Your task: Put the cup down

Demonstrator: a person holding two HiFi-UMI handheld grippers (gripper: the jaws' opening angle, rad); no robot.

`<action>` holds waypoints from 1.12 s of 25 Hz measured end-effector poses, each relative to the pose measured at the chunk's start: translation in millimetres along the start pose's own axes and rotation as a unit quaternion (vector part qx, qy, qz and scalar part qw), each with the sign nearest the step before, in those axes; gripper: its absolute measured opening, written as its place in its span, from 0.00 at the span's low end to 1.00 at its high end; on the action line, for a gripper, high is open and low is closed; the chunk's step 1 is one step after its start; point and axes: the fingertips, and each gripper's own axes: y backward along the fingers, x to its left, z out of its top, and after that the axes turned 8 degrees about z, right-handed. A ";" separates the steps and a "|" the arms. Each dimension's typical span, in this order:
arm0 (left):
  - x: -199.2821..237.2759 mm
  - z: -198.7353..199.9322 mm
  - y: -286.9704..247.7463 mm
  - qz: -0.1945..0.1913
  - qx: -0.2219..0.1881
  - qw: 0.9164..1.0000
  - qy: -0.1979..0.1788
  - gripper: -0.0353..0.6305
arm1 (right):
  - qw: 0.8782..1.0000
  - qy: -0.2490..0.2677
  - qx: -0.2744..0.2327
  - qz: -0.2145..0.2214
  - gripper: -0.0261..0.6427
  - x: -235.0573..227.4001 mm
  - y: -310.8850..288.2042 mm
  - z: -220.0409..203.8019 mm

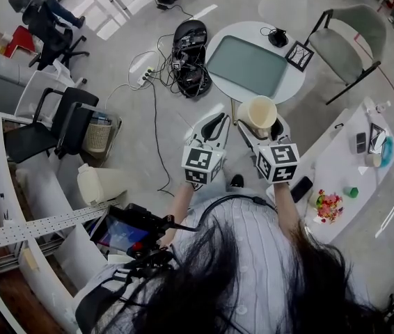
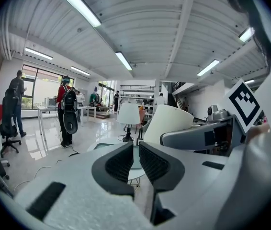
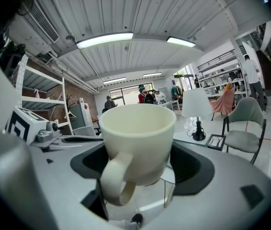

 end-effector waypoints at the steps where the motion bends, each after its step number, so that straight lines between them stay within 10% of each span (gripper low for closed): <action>1: 0.8 -0.4 -1.9 -0.001 0.001 1.000 -0.001 0.13 | 1.000 -0.001 0.000 -0.001 0.64 -1.9 -1.0 -0.2; 28: 59.4 17.5 -127.5 -0.067 0.019 0.997 -0.026 0.13 | 0.998 -0.026 0.022 -0.059 0.64 -83.4 -100.0 18.4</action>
